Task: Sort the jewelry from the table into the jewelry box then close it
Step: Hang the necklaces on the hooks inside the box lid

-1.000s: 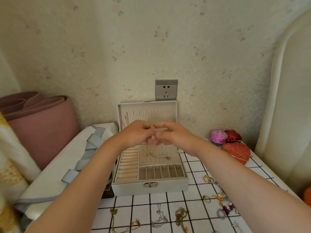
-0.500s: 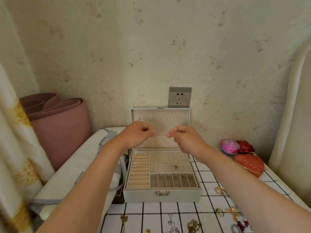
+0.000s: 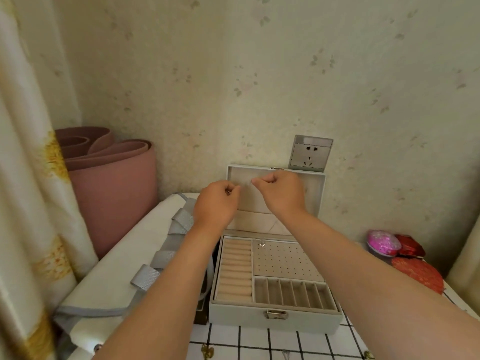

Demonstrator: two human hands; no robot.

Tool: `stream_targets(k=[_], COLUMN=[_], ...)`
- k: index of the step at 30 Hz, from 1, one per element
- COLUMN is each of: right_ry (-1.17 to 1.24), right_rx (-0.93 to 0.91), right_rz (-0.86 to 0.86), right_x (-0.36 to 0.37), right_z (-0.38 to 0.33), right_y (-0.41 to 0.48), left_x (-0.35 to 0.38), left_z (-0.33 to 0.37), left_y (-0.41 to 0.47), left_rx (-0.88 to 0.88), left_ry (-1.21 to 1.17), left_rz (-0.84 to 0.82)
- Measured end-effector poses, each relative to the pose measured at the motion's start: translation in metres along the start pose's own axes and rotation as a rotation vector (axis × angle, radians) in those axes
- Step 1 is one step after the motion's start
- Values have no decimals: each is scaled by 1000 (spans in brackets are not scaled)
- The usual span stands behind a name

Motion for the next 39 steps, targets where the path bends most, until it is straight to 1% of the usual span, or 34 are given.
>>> stream_targets(k=[3,7,11,15,19,21,24,28,30,35,39], right_ry=[-8,-37,-86,-85,-92,-129,-135,8,64,188,166], right_rx=[36,85,103,152,178,168,145,210,223,261,296], right_rz=[86,149,176,146,42,-18,-139,-392,-480,-591,-604], right_x=[7,13,16,19,22,24,30,43,47,48,37], right_z=[0,0,0,8,23,29,35,42,41,38,38], right_y=[5,9,10,10,5,-1,-14,-39,-51,-63,-66], left_x=[2,6,11,15,18,17,21,22,20,13,11], left_z=[1,-2,-9,-11,-11,-10,-10,-12,-7,6,6], left_y=[1,5,8,6,2,0,-2,-6,-10,-18,-23], left_rx=[-67,-138,-140,-104,-109,-110,-127,-212,-210,-124,-86], left_ry=[16,-6,11,68,93,56,-83,-352,-418,-354,-304], left_rz=[75,109,98,64,3,-9,-85,-144,-199,-298,-332])
Point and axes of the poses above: each hand's wrist, its own y-axis towards the middle knuckle, its own x-axis out of the palm, z = x × y, the point moved 6 cm from there along y, towards the middle knuckle, and after that the axes turned 11 degrees about x, right-handed, at the moved point
